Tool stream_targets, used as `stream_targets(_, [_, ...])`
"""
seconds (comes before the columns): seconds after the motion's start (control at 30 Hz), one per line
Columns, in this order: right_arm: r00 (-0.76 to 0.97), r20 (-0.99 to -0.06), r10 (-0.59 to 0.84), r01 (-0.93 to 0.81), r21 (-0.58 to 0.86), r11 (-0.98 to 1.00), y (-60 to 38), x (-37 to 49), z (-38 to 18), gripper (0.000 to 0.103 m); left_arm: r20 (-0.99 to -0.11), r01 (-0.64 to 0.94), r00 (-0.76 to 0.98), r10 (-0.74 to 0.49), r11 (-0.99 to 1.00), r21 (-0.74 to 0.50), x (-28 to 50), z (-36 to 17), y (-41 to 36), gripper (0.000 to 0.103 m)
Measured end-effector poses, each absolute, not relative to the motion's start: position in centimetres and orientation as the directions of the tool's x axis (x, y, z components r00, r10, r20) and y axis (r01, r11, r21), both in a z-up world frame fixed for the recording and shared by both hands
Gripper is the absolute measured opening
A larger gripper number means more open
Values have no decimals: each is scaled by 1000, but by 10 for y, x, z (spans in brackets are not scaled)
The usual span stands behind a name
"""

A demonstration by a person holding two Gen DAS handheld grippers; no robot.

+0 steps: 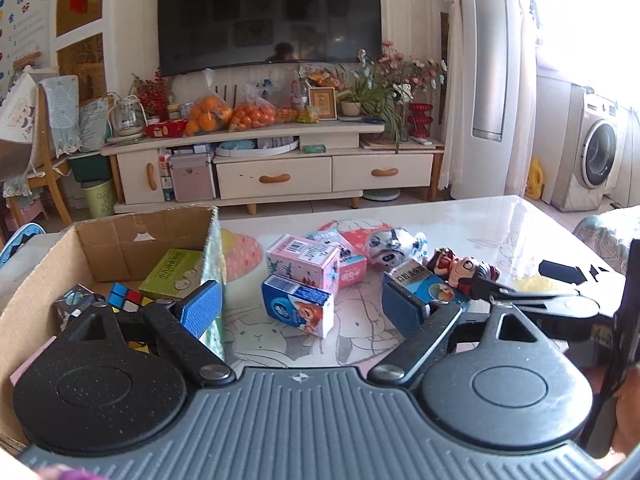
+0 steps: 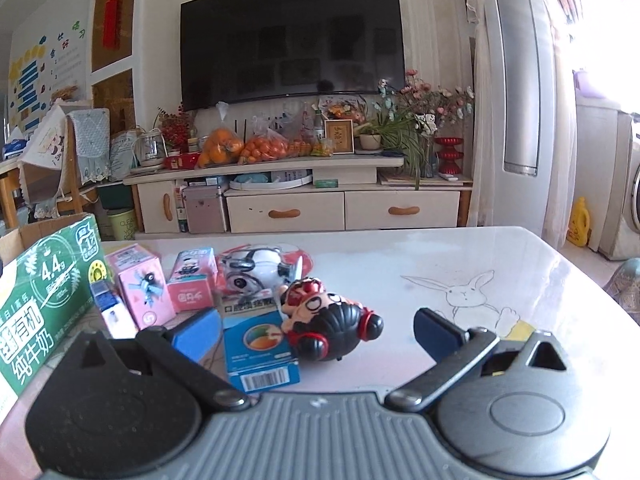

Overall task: Organize rigid objects
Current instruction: 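Move both open grippers back to the items on the table, then grasp the red-and-black headphone doll figure with the right gripper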

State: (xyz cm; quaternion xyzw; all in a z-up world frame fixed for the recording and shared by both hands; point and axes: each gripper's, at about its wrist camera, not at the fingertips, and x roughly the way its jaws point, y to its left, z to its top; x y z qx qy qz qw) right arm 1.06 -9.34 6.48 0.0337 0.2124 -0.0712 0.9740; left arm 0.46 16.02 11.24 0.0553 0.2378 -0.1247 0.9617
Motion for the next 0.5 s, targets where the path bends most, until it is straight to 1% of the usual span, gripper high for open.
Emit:
stream_targets(0.33, [901, -434, -27, 93, 132, 987, -124, 41, 57, 102, -523, 321, 816, -246, 945, 56, 6, 98, 140, 103])
stream_targets(0.5, [896, -440, 56, 69, 263, 962, -144, 60, 48, 100, -544, 337, 799, -256, 940, 53, 7, 89, 130, 103])
